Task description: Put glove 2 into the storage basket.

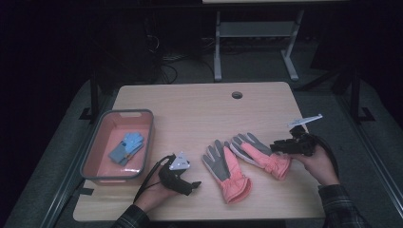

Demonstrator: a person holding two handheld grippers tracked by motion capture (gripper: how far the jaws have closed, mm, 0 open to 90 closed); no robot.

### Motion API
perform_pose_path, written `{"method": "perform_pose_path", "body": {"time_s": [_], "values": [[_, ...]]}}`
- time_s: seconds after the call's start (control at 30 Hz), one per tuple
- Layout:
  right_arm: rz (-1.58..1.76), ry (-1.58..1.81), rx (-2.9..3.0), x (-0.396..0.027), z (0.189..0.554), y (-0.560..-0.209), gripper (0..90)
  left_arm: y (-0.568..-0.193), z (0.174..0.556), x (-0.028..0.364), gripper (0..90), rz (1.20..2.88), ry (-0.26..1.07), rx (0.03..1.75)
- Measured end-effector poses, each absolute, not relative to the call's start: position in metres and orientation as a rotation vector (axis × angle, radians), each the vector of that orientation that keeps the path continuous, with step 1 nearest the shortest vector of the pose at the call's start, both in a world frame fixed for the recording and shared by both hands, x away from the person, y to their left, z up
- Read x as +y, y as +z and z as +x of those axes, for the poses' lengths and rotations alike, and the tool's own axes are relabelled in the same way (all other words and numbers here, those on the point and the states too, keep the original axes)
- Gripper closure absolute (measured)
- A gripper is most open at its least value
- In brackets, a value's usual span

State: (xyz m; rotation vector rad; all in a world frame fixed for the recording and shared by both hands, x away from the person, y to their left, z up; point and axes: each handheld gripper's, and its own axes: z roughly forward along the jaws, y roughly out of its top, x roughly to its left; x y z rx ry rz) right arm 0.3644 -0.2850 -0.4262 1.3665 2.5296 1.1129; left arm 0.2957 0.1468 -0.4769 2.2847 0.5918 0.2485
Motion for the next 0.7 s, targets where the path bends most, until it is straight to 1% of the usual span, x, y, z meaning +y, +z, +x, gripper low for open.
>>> {"method": "perform_pose_path", "body": {"time_s": [0.13,0.27,0.3,0.37,0.4,0.57,0.67,0.7], "values": [[1.381,1.100,2.554,-0.296,0.358,-0.425,67.9,-0.477,0.295,0.147,12.2,2.285,0.245,0.595],[1.389,1.097,2.612,-0.299,0.358,-0.435,69.5,-0.477,0.296,0.146,12.1,2.284,0.248,0.593],[1.399,1.106,2.624,-0.298,0.359,-0.437,72.5,-0.477,0.296,0.146,12.1,2.284,0.248,0.595],[1.389,1.125,2.643,-0.298,0.359,-0.438,82.5,-0.477,0.296,0.146,12.1,2.286,0.248,0.593],[1.386,1.133,2.648,-0.298,0.359,-0.437,84.0,-0.477,0.296,0.146,12.1,2.284,0.248,0.593],[1.361,1.111,2.603,-0.299,0.356,-0.431,84.8,-0.477,0.296,0.146,12.1,2.284,0.248,0.593],[1.344,1.121,2.525,-0.305,0.353,-0.420,85.1,-0.477,0.296,0.146,12.1,2.284,0.246,0.593],[1.335,1.129,2.462,-0.308,0.350,-0.410,85.3,-0.477,0.296,0.146,12.1,2.283,0.242,0.595]]}}
